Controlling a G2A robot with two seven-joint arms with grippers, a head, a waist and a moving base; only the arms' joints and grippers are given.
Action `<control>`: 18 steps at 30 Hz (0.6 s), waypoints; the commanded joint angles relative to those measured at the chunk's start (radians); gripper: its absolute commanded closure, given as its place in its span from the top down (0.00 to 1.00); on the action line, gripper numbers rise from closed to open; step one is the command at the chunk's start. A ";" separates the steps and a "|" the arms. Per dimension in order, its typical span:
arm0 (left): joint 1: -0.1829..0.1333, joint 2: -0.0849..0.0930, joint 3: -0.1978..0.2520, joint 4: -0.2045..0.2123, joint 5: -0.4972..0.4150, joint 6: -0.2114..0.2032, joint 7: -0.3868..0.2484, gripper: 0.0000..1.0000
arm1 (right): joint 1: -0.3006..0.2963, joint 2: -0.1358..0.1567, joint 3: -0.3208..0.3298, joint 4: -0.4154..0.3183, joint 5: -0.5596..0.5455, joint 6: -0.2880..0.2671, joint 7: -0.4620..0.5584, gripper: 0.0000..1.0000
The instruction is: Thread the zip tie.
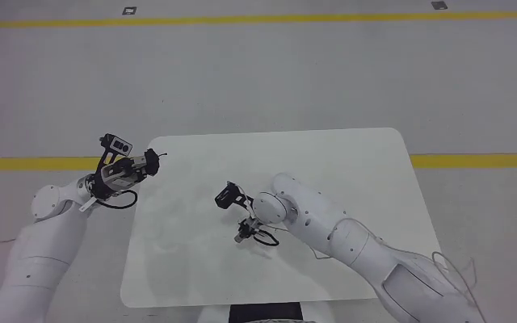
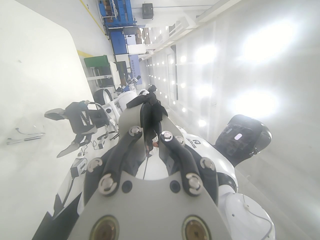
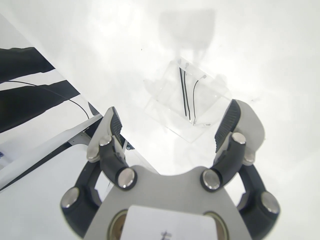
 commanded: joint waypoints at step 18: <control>0.000 0.000 0.000 0.000 0.000 0.000 0.000 0.00 | -0.012 -0.023 -0.035 0.054 -0.074 0.031 -0.022 0.05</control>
